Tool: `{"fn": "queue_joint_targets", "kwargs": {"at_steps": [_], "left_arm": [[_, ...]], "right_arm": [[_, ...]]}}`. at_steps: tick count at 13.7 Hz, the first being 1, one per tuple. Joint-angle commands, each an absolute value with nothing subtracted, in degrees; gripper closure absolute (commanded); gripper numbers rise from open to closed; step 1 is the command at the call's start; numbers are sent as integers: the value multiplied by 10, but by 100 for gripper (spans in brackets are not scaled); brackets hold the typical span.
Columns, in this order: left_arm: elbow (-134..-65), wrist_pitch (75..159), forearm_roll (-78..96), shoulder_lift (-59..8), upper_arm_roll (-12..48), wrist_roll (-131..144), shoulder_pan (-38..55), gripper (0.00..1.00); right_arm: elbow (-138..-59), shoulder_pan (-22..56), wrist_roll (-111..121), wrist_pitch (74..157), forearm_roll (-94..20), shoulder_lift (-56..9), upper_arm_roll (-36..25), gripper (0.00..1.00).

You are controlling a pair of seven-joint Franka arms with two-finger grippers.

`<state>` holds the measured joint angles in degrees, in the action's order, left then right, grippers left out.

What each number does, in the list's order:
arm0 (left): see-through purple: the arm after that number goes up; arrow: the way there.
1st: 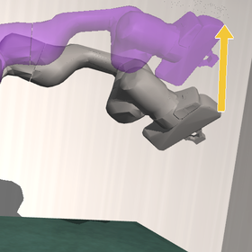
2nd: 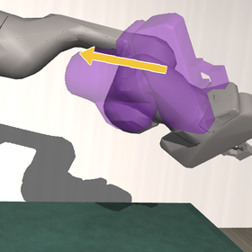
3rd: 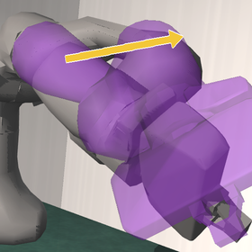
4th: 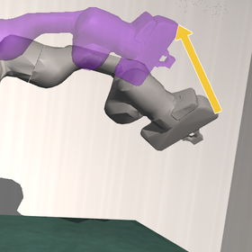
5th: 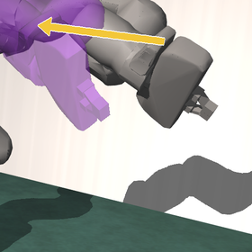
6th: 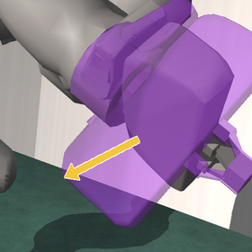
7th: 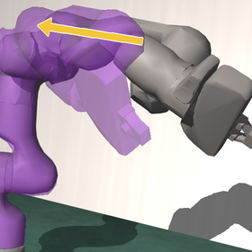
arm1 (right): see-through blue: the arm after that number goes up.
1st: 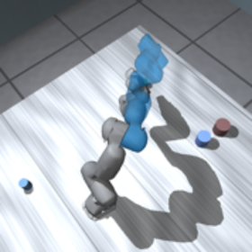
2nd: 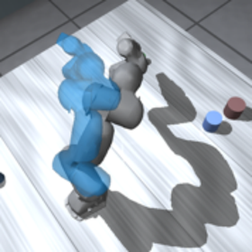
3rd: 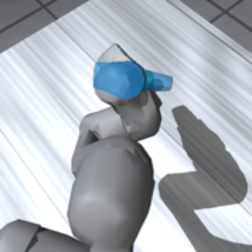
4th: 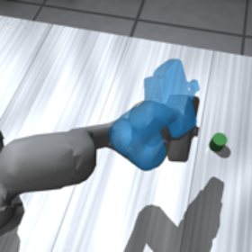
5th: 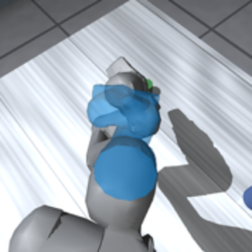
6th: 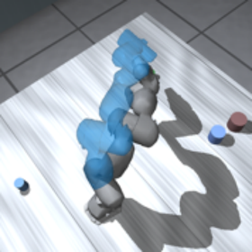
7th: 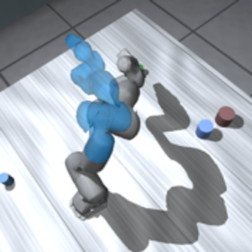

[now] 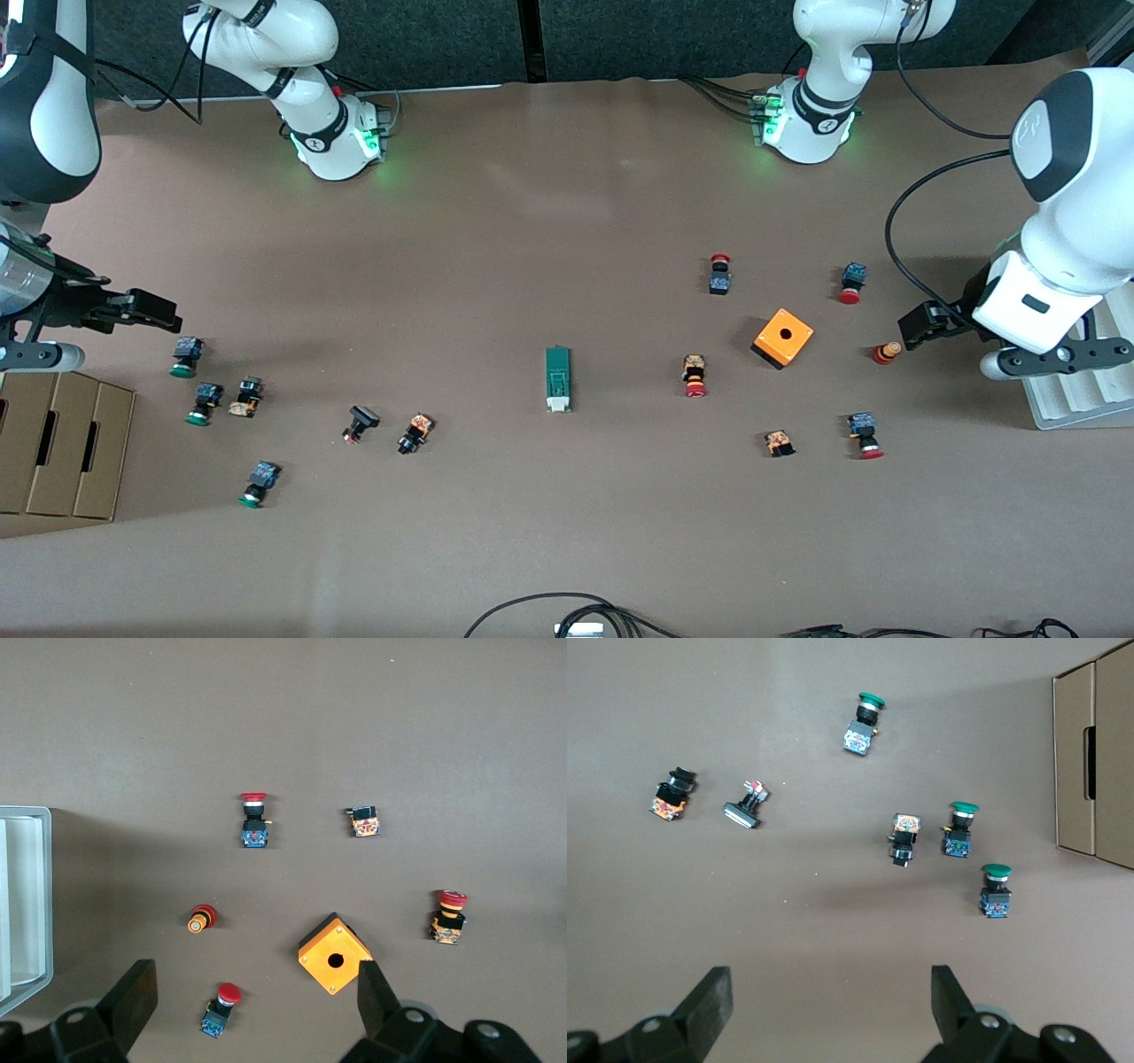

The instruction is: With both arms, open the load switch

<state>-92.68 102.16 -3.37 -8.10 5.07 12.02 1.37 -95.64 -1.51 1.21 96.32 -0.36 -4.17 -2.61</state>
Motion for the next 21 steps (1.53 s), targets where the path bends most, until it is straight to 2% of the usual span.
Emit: {"fn": "queue_joint_targets", "kwargs": {"at_steps": [1, 15, 19, 21], "left_arm": [[-916, 1018, -44, -86, 54, 131, 15, 0], [-916, 1032, -40, -103, 54, 130, 30, 0], [-917, 1030, 34, -98, 54, 181, 30, 0], [-909, 1031, 34, -98, 77, 246, 61, 1]], "right_arm": [[-946, -13, 11, 952, -11, -53, -28, 0], [-946, -12, 11, 953, -11, -56, -27, 0], [-946, -12, 11, 954, -11, -56, -27, 0], [-946, -13, 11, 953, -11, -56, -27, 0]]}}
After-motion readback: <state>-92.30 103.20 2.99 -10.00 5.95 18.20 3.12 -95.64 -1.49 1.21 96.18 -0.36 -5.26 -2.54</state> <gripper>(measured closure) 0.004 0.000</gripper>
